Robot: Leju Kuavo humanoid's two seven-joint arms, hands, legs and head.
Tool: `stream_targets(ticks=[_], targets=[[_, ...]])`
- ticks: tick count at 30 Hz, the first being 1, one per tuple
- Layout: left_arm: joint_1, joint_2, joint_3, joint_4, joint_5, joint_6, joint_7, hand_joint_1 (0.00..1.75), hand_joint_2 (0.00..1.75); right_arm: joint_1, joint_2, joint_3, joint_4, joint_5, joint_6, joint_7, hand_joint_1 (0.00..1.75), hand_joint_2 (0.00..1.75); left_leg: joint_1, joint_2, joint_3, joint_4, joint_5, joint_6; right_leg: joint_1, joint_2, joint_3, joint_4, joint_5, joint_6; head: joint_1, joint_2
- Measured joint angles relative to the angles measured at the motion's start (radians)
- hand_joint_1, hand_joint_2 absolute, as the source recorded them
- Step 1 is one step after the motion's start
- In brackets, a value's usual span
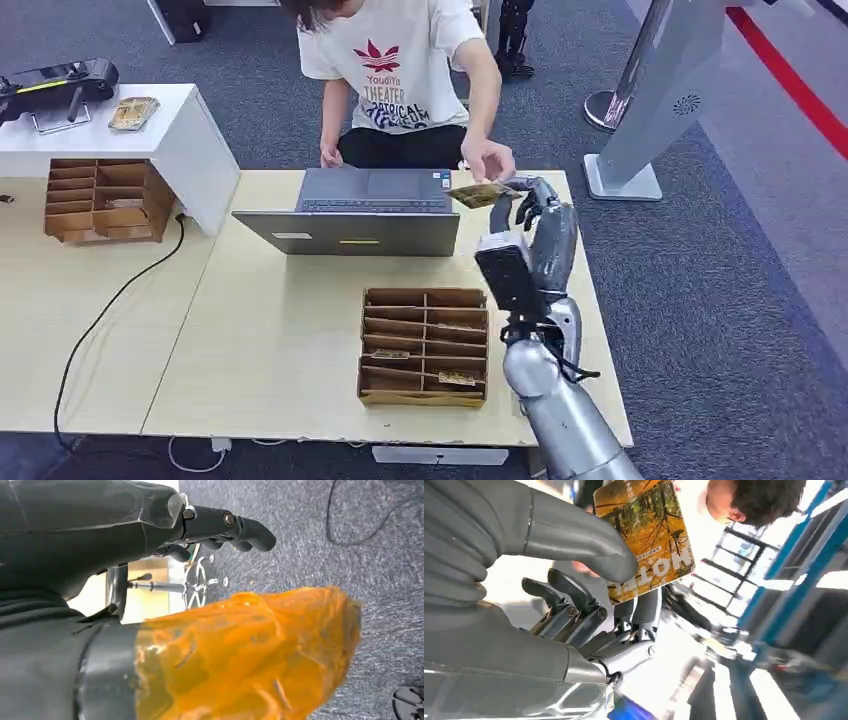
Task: Pass the card to the sensor for recognition and then transmit it.
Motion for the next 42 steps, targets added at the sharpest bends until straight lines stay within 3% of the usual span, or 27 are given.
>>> stream_targets(ticks=[6, 12, 21, 28, 42], targets=[[0.008, 0.000, 0.023, 0.000, 0.036, 0.010, -0.006, 0.00, 0.00, 0.089, 0.000, -0.091, -0.120, -0.237, 0.166, 0.031, 1.75, 1.75, 0.000, 0.000, 0.000, 0.000, 0.000, 0.000, 0.000, 0.000, 0.000, 0.000, 0.000, 0.000, 0.000, 0.000], [0.011, 0.000, 0.050, 0.000, 0.063, 0.020, -0.006, 0.00, 0.00, 0.178, -0.003, -0.146, -0.141, -0.367, 0.255, 0.050, 1.75, 1.75, 0.000, 0.000, 0.000, 0.000, 0.000, 0.000, 0.000, 0.000, 0.000, 0.000, 0.000, 0.000, 0.000, 0.000], [0.012, 0.000, 0.076, 0.000, 0.082, 0.024, -0.007, 0.00, 0.00, 0.246, -0.016, -0.183, -0.139, -0.402, 0.283, 0.082, 1.75, 1.75, 0.000, 0.000, -0.001, 0.000, 0.000, 0.000, 0.000, 0.000, -0.001, 0.000, 0.000, 0.000, 0.000, 0.000], [0.012, 0.000, 0.100, 0.000, 0.108, 0.034, -0.015, 0.00, 0.00, 0.322, -0.048, -0.224, -0.124, -0.469, 0.348, 0.090, 1.75, 1.75, 0.000, 0.000, -0.001, 0.000, -0.001, 0.001, 0.000, 0.000, -0.001, 0.000, 0.000, 0.000, 0.000, 0.000], [0.015, 0.000, 0.142, 0.000, 0.145, 0.043, -0.014, 0.00, 0.00, 0.480, -0.104, -0.305, -0.142, -0.379, 0.320, 0.113, 1.75, 1.75, 0.000, 0.000, -0.002, 0.000, -0.001, 0.000, 0.000, 0.000, -0.002, 0.000, -0.001, 0.001, 0.000, 0.000]])
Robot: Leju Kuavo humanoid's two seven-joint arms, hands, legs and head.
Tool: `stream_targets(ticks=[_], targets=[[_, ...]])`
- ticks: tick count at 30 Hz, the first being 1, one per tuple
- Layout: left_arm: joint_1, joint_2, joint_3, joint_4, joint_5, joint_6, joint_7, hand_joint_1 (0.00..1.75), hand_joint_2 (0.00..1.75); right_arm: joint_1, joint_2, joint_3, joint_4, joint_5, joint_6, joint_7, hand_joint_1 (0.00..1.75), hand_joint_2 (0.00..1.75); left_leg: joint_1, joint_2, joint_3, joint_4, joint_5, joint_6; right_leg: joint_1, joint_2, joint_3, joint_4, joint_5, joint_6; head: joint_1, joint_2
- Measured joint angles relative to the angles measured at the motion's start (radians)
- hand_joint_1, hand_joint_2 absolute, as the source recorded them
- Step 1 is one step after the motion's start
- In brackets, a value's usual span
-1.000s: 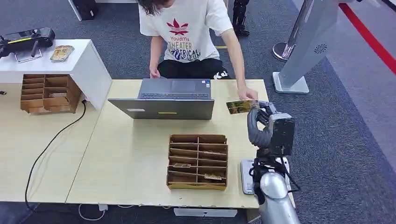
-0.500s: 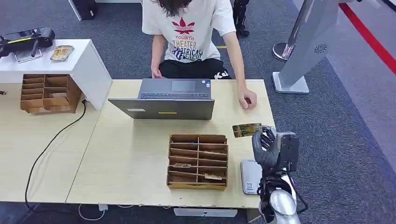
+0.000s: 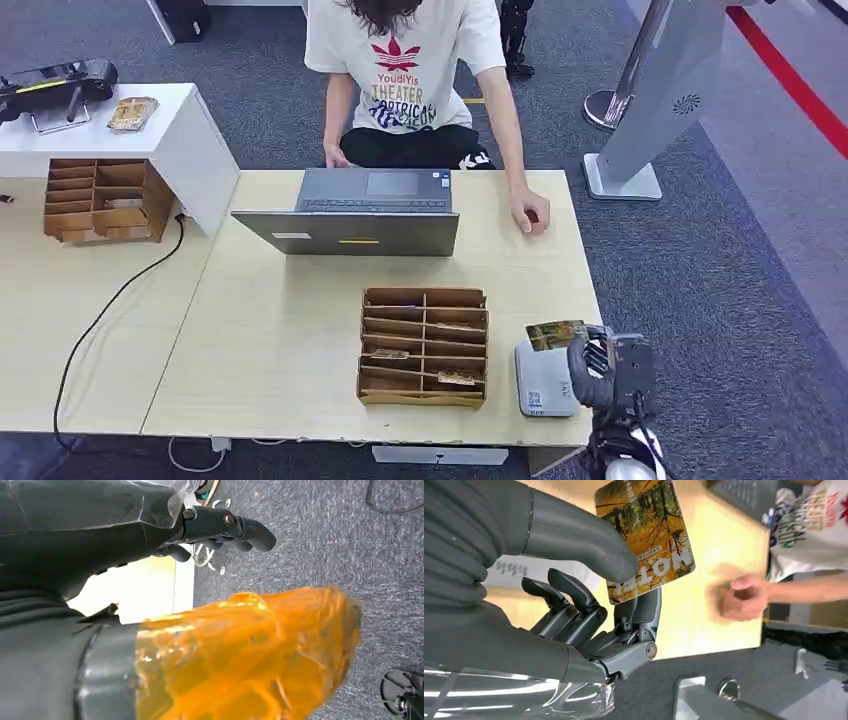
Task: Pass the card to the sensor for recognition and then transmit it.
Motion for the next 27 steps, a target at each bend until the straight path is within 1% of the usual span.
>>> stream_targets(ticks=[5, 9, 13, 18, 22, 27], targets=[[0.002, 0.000, 0.008, 0.000, 0.001, 0.006, 0.002, 0.00, 0.00, 0.055, -0.006, -0.037, -0.030, 0.028, 0.008, 0.010, 1.75, 1.75, 0.000, 0.000, 0.000, 0.000, 0.000, 0.000, 0.000, 0.000, 0.000, 0.000, 0.000, 0.000, 0.000, 0.000], [0.002, 0.000, 0.013, 0.000, 0.006, 0.007, 0.003, 0.00, 0.00, 0.076, -0.007, -0.048, -0.038, 0.060, 0.022, 0.021, 1.75, 1.75, 0.000, 0.001, 0.000, 0.000, 0.000, 0.000, 0.000, 0.000, 0.000, 0.000, 0.000, 0.000, 0.000, 0.000], [0.002, 0.000, 0.017, 0.000, 0.009, 0.008, 0.003, 0.00, 0.00, 0.080, -0.007, -0.048, -0.037, 0.099, 0.028, 0.031, 1.75, 1.75, 0.000, 0.001, 0.000, 0.000, 0.000, 0.000, 0.000, 0.000, 0.000, 0.000, 0.000, 0.000, 0.000, 0.000], [0.002, 0.000, 0.024, 0.000, 0.010, 0.010, 0.003, 0.00, 0.00, 0.079, -0.011, -0.045, -0.030, 0.167, 0.020, 0.046, 1.75, 1.75, 0.000, 0.000, 0.000, 0.000, 0.000, 0.000, 0.000, 0.000, 0.000, 0.000, 0.000, 0.000, 0.000, 0.000], [0.002, 0.000, 0.024, 0.000, 0.008, 0.010, 0.002, 0.00, 0.00, 0.069, -0.020, -0.022, -0.023, 0.235, 0.014, 0.076, 1.75, 1.75, 0.000, 0.001, 0.000, 0.000, 0.000, 0.000, 0.000, 0.000, 0.000, 0.000, 0.000, 0.000, 0.000, 0.000], [0.002, 0.000, 0.024, 0.000, 0.006, 0.010, 0.002, 0.00, 0.00, 0.054, -0.029, -0.003, -0.018, 0.252, 0.012, 0.086, 1.75, 1.75, 0.000, 0.001, 0.000, 0.000, 0.000, 0.000, 0.000, 0.000, 0.000, 0.000, 0.000, 0.000, 0.000, 0.000]])
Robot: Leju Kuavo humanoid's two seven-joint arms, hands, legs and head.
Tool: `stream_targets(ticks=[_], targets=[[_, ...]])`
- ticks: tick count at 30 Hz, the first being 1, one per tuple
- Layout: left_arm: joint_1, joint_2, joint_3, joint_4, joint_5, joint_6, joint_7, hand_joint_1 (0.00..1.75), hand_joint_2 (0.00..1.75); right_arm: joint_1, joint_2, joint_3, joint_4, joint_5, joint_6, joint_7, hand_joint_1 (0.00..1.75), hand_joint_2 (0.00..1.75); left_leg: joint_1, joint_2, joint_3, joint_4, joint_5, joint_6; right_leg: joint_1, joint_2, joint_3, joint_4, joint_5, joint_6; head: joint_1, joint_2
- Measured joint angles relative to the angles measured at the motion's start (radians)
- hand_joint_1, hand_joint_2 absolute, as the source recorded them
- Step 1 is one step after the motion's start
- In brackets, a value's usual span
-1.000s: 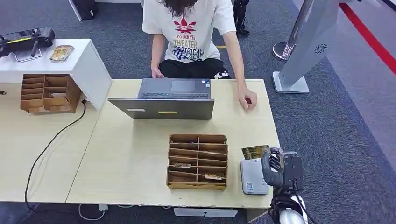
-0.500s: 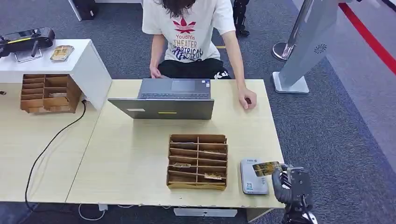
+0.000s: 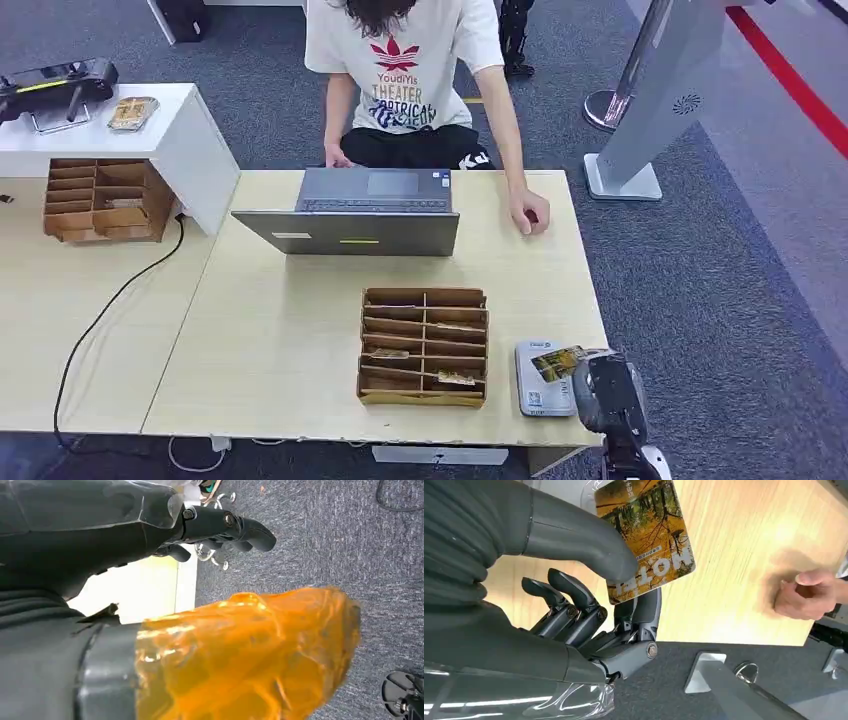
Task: Pass the card to the sensor for recognition and then transmit it.
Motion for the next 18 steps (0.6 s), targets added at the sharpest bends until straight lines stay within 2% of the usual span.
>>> stream_targets(ticks=[13, 18], targets=[[0.000, 0.000, 0.001, 0.000, 0.003, -0.002, 0.000, 0.00, 0.00, -0.038, -0.017, 0.007, 0.021, 0.064, -0.012, 0.029, 1.75, 1.75, 0.000, 0.000, 0.000, 0.000, 0.000, 0.000, 0.000, 0.000, 0.000, 0.000, 0.000, 0.000, 0.000, 0.000], [0.000, 0.000, 0.002, 0.000, 0.005, -0.003, 0.000, 0.00, 0.00, -0.042, -0.021, 0.007, 0.029, 0.128, -0.024, 0.048, 1.75, 1.75, 0.000, 0.000, 0.000, 0.000, 0.000, 0.000, 0.000, 0.000, 0.000, 0.000, 0.000, 0.000, 0.000, 0.000]])
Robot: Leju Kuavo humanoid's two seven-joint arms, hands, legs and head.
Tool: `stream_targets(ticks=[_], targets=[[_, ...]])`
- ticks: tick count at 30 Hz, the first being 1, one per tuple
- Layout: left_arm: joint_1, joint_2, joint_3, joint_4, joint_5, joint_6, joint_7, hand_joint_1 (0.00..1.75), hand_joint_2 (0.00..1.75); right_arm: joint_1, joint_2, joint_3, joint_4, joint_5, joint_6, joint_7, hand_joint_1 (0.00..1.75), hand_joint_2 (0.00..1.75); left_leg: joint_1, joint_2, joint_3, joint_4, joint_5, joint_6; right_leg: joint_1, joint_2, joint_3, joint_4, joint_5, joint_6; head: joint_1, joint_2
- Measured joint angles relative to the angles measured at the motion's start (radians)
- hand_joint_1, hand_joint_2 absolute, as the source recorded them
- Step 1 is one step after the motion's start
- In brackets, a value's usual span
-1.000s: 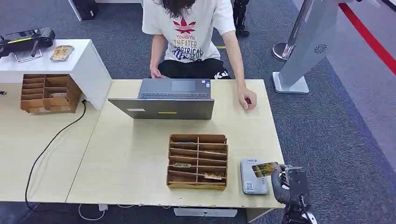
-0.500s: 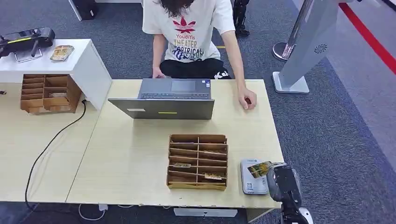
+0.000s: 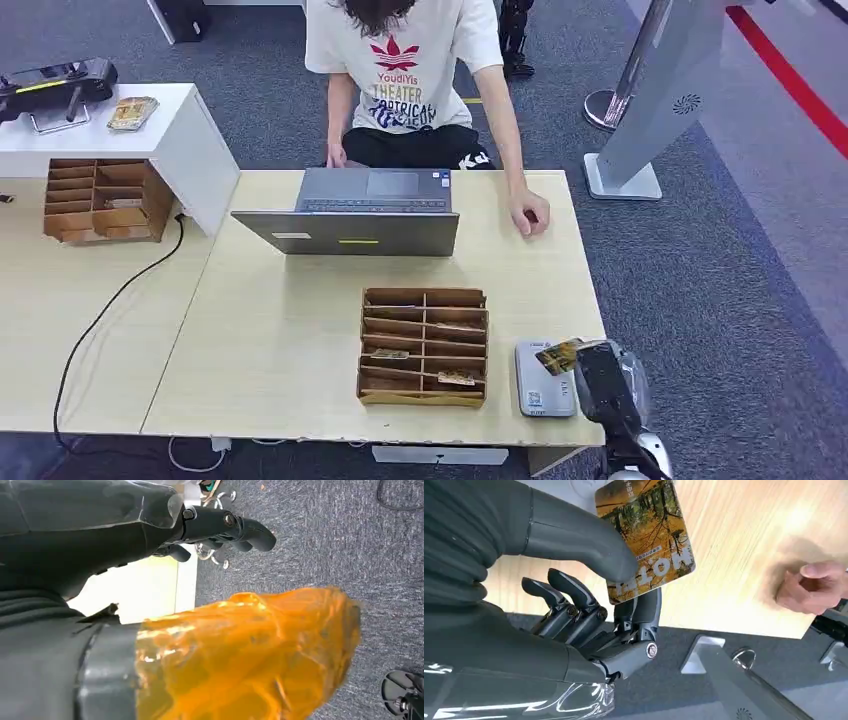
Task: Pass the card to the sensor for recognition and then transmit it.
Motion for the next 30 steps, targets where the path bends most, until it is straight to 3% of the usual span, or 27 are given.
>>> stream_targets(ticks=[17, 30], targets=[[0.000, 0.000, 0.006, 0.000, 0.005, -0.001, 0.000, 0.00, 0.00, -0.003, -0.011, 0.000, 0.005, 0.082, -0.007, 0.034, 1.75, 1.75, 0.000, 0.000, 0.000, 0.000, 0.000, 0.000, 0.000, 0.000, 0.000, 0.000, 0.000, 0.000, 0.000, 0.000], [0.000, 0.000, 0.007, 0.000, 0.008, -0.002, 0.007, 0.00, 0.00, -0.030, -0.017, 0.033, 0.042, 0.175, 0.043, 0.083, 1.75, 1.75, 0.000, 0.000, 0.000, 0.000, 0.000, 0.000, 0.000, 0.000, 0.000, 0.000, 0.000, 0.000, 0.000, 0.000]])
